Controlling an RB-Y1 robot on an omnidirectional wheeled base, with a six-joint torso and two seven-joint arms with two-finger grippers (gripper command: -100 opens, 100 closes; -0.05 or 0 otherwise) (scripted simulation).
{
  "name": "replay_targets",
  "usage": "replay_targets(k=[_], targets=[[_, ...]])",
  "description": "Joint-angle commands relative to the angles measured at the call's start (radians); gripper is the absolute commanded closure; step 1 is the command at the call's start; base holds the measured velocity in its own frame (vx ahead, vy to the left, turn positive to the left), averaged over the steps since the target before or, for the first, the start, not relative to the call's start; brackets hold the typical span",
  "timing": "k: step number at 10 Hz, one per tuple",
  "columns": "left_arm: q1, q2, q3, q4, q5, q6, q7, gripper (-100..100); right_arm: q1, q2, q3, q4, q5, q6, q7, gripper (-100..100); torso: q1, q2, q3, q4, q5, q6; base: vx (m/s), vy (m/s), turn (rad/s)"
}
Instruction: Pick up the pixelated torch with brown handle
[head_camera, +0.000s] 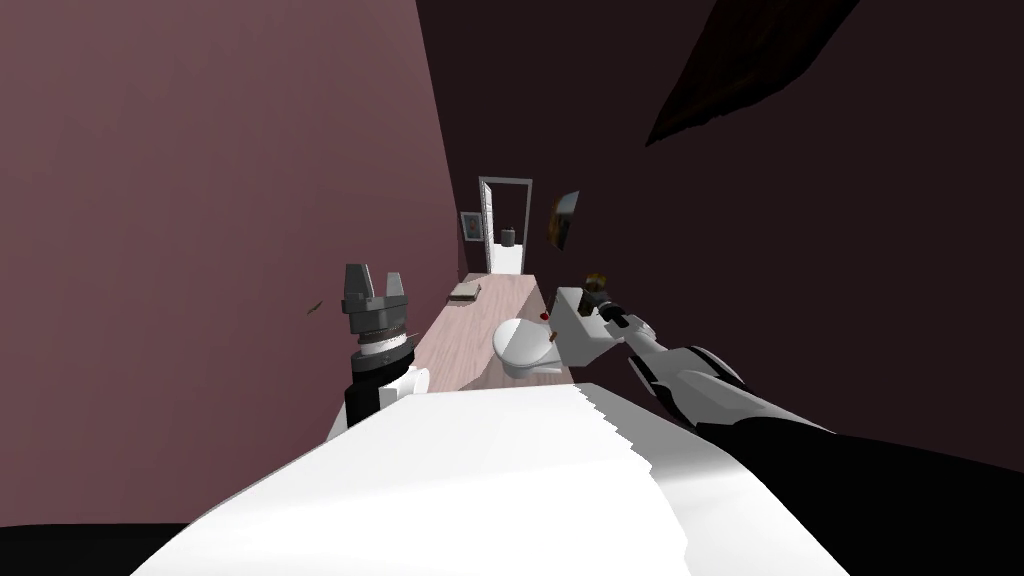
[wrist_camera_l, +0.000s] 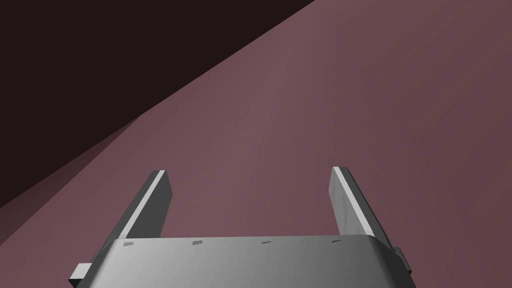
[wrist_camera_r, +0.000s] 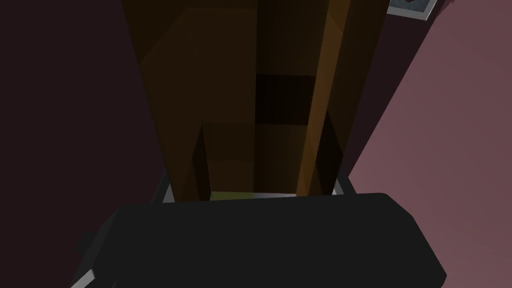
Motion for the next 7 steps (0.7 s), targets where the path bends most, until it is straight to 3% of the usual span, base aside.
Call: replay_targets(k=[1, 2, 3, 4, 5, 7], targets=[[0.000, 0.000, 0.000, 0.000, 0.000, 0.000, 0.000, 0, 0.000, 0.000, 0.000, 0.000, 0.000, 0.000, 0.000, 100, 0.000, 0.000, 0.000, 0.000, 0.000, 0.000, 0.000, 0.000, 0.000], [0.000, 0.000, 0.000, 0.000, 0.000, 0.000, 0.000, 0, 0.000, 0.000, 0.000, 0.000, 0.000, 0.000, 0.000, 100, 0.000, 0.000, 0.000, 0.000, 0.000, 0.000, 0.000, 0.000, 0.000], [0.000, 0.000, 0.000, 0.000, 0.000, 0.000, 0.000, 0, 0.000, 0.000, 0.000, 0.000, 0.000, 0.000, 0.000, 0, 0.000, 0.000, 0.000, 0.000, 0.000, 0.000, 0.000, 0.000, 0.000], [0.000, 0.000, 0.000, 0.000, 0.000, 0.000, 0.000, 0, 0.012, 0.039, 0.015, -0.050, 0.050, 0.050, -0.050, 100, 0.000, 0.000, 0.000, 0.000, 0.000, 0.000, 0.011, -0.106, -0.154], [0.000, 0.000, 0.000, 0.000, 0.000, 0.000, 0.000, 0, 0.000, 0.039, 0.015, 0.021, 0.083, 0.029, -0.066, 100, -0.006, -0.001, -0.002, -0.003, -0.003, 0.000, 0.007, -0.112, -0.011], [0.000, 0.000, 0.000, 0.000, 0.000, 0.000, 0.000, 0, 0.012, 0.039, 0.015, -0.013, 0.133, 0.052, -0.113, 100, -0.012, -0.002, -0.007, -0.012, -0.012, 0.006, -0.007, -0.024, 0.008]])
